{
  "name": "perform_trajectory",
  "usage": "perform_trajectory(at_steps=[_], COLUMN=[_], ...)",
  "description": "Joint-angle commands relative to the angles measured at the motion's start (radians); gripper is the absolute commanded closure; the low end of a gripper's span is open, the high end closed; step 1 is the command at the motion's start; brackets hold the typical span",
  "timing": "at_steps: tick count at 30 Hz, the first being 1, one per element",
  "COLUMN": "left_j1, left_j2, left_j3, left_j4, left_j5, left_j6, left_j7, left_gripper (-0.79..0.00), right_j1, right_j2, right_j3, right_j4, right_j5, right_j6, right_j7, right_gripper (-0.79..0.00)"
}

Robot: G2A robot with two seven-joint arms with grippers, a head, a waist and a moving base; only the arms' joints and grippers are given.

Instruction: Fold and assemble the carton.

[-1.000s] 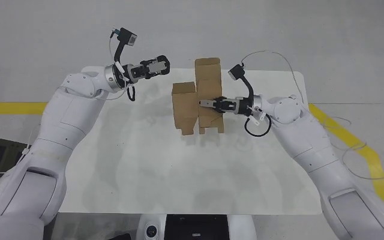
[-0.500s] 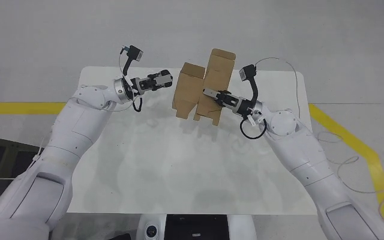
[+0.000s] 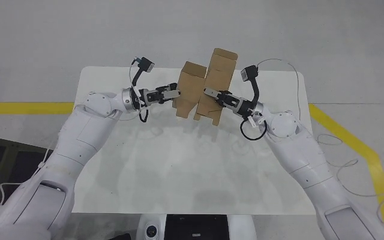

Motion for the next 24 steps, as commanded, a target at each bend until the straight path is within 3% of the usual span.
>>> perform_trajectory(at_steps=[1, 2, 4, 5, 6, 18, 19, 20, 21, 24], left_j1=[0.007, 0.01, 0.016, 0.018, 0.02, 0.032, 0.033, 0.033, 0.033, 0.032], left_j2=[-0.001, -0.001, -0.002, -0.002, -0.003, -0.01, -0.01, -0.011, -0.011, -0.013], left_j3=[-0.001, -0.003, -0.006, -0.008, -0.01, -0.027, -0.029, -0.031, -0.033, -0.041], left_j4=[-0.007, -0.011, -0.017, -0.019, -0.021, -0.034, -0.034, -0.034, -0.034, -0.03], left_j5=[0.0, -0.002, -0.008, -0.011, -0.014, -0.043, -0.044, -0.047, -0.05, -0.076], left_j6=[0.005, 0.007, 0.014, 0.018, 0.022, 0.058, 0.06, 0.063, 0.066, 0.094], left_j7=[-0.005, -0.008, -0.014, -0.018, -0.022, -0.068, -0.071, -0.073, -0.076, -0.093], left_gripper=[-0.48, -0.339, -0.2, -0.062, 0.0, 0.0, 0.0, 0.0, 0.0, 0.0], right_j1=[-0.001, -0.002, -0.003, -0.003, -0.003, -0.003, -0.003, -0.003, -0.003, -0.005], right_j2=[-0.001, -0.002, -0.004, -0.005, -0.006, -0.016, -0.017, -0.018, -0.018, -0.019], right_j3=[0.003, 0.004, 0.006, 0.007, 0.007, 0.017, 0.018, 0.02, 0.022, 0.029], right_j4=[-0.001, -0.001, -0.001, -0.001, 0.0, 0.006, 0.005, 0.004, 0.002, -0.002], right_j5=[-0.002, -0.004, -0.007, -0.009, -0.01, -0.017, -0.017, -0.018, -0.021, -0.021], right_j6=[-0.001, -0.001, -0.001, -0.001, 0.0, 0.001, 0.001, 0.001, -0.001, -0.013], right_j7=[0.0, 0.0, 0.0, 0.0, 0.001, 0.015, 0.014, 0.015, 0.016, 0.025], right_gripper=[0.0, 0.0, 0.0, 0.0, 0.0, -0.015, -0.157, -0.529, -0.785, -0.785])
